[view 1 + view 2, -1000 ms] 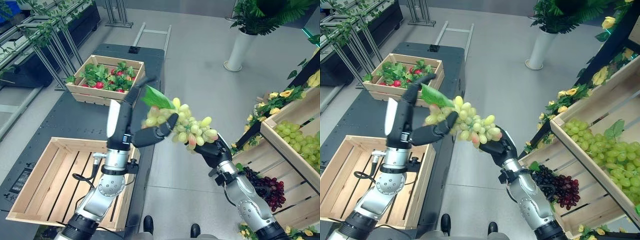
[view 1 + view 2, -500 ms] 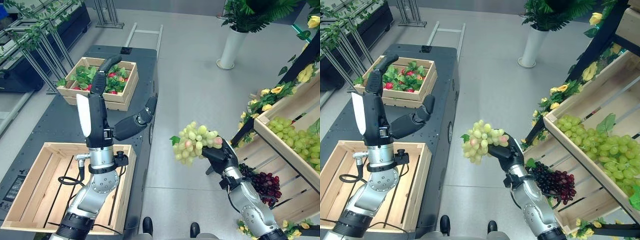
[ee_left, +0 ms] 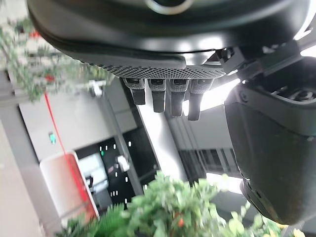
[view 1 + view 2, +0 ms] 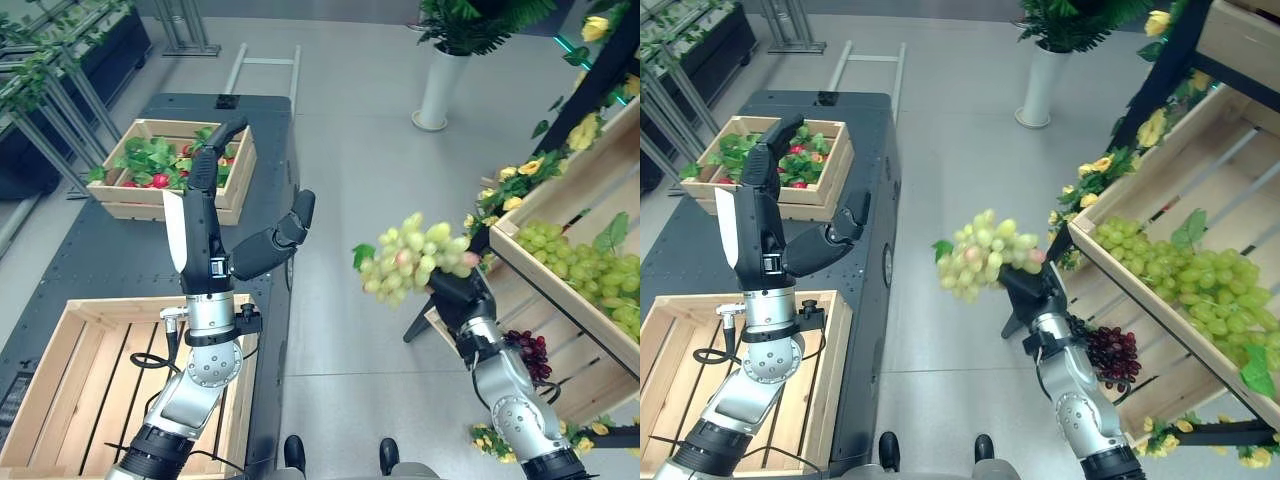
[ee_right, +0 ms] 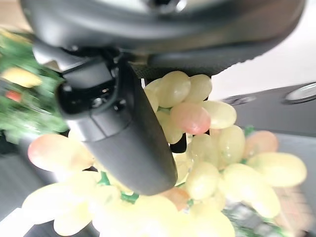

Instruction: Pick up the fruits from the basket on one side to the basket on the other side

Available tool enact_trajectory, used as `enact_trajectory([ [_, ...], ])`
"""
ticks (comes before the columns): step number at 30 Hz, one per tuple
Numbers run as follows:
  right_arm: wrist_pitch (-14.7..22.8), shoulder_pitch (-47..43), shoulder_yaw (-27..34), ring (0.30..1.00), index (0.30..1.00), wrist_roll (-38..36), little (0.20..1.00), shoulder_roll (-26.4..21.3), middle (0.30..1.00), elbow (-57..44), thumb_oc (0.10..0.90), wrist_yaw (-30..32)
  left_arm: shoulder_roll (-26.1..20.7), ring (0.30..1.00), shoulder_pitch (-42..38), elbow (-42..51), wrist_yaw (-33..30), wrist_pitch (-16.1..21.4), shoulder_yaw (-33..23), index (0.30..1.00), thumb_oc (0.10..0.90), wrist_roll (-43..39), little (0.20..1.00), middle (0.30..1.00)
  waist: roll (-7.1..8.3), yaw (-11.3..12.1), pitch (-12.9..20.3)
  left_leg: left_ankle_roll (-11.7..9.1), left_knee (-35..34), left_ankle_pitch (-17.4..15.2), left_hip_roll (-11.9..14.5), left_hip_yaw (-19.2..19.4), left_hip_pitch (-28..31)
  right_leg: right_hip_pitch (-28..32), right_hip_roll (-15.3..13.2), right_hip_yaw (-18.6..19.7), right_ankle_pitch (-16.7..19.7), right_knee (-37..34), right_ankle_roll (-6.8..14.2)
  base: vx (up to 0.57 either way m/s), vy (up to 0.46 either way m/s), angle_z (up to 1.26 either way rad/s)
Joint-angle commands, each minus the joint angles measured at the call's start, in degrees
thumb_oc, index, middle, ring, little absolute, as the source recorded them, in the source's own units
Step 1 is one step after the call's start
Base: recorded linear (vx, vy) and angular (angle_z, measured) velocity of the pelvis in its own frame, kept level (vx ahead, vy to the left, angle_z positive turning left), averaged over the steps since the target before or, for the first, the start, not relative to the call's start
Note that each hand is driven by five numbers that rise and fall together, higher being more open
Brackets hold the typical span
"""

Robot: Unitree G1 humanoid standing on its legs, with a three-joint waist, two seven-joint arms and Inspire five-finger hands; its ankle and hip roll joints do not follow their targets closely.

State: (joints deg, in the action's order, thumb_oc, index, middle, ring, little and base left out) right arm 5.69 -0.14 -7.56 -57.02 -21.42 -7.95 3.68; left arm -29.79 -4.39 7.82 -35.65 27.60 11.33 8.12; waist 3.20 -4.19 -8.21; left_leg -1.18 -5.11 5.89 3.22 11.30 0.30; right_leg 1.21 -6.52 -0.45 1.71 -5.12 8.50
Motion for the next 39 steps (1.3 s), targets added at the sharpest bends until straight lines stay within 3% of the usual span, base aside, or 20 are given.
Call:
enact_trajectory([
  [1, 9.8, -8.5, 7.5, 0.300, 0.300, -3.7, 0.300, 0.7, 0.300, -7.5, 0.400, 3.1, 1.6, 0.900, -9.7, -4.4, 1.6, 4.0, 2.4, 0.900, 0.800, -2.9, 0.900, 0.900, -0.92, -1.3, 5.4, -1.0, 0.1, -6.2, 1.8, -3.4, 2.2, -1.2, 4.0, -1.6, 1.6, 0.1, -2.6, -0.01, 0.016, -0.24],
  [7, 9.6, -9.7, 13.1, 0.300, 0.300, -4.6, 0.300, 0.5, 0.300, -7.0, 0.400, 8.9, 2.2, 0.900, -11.4, -4.3, 2.6, 4.0, 6.3, 0.900, 0.800, -4.6, 0.900, 0.900, -1.07, -3.5, 5.4, -1.0, 0.1, -6.5, 2.4, -1.2, 2.6, -2.2, 4.4, 0.3, 2.1, 0.1, -2.4, 0.00, 0.024, -0.20],
  [19, 11.8, -13.1, 22.6, 0.300, 0.300, -3.1, 0.300, -6.4, 0.300, 0.1, 0.400, 20.2, 2.3, 0.900, -13.3, -6.9, 1.0, 3.4, 11.9, 0.900, 0.800, -5.8, 0.900, 0.900, -1.67, -7.2, 5.7, -1.1, 0.1, -7.8, 2.8, 2.5, 4.2, -2.3, 4.4, 2.5, 2.2, 0.1, -1.9, 0.04, 0.028, -0.13],
  [23, 12.3, -15.5, 25.0, 0.300, 0.300, -4.5, 0.300, -10.0, 0.300, 4.5, 0.400, 23.8, 1.9, 0.900, -13.9, -8.6, 0.6, 3.5, 13.2, 0.900, 0.800, -6.5, 0.900, 0.900, -1.45, -7.5, 5.9, -1.3, 0.1, -8.0, 2.9, 3.1, 4.4, -2.5, 4.4, 2.7, 2.2, 0.1, -1.9, 0.03, 0.000, -0.11],
  [30, 17.5, -20.9, 27.4, 0.300, 0.300, -2.3, 0.300, -17.0, 0.300, 13.7, 0.400, 32.8, 1.0, 0.900, -14.7, -8.7, 1.4, 3.2, 15.3, 0.900, 0.800, -8.4, 0.900, 0.900, -0.91, -7.0, 5.9, -1.6, 0.1, -8.3, 3.1, 3.3, 4.6, -2.4, 4.3, 2.3, 2.2, 0.1, -2.0, 0.02, -0.017, -0.03],
  [34, 17.0, -23.8, 28.0, 0.300, 0.300, 1.6, 0.300, -22.8, 0.300, 22.0, 0.400, 35.1, 0.5, 0.900, -15.0, -8.3, 2.0, 2.9, 16.6, 0.900, 0.800, -9.3, 0.900, 0.900, -0.68, -6.3, 6.0, -1.8, 0.1, -8.3, 3.1, 2.8, 4.5, -2.3, 4.3, 1.8, 2.2, 0.1, -1.9, 0.03, -0.030, 0.02],
  [39, 15.2, -25.0, 26.7, 0.300, 0.300, 5.0, 0.300, -28.4, 0.300, 32.3, 0.400, 32.7, 0.3, 0.900, -14.8, -7.7, 2.6, 2.6, 17.5, 0.900, 0.800, -9.9, 0.900, 0.900, -0.33, -5.3, 6.0, -2.1, 0.1, -8.1, 3.2, 1.9, 4.2, -2.2, 4.1, 0.7, 2.2, 0.1, -1.9, 0.01, -0.045, 0.04],
])
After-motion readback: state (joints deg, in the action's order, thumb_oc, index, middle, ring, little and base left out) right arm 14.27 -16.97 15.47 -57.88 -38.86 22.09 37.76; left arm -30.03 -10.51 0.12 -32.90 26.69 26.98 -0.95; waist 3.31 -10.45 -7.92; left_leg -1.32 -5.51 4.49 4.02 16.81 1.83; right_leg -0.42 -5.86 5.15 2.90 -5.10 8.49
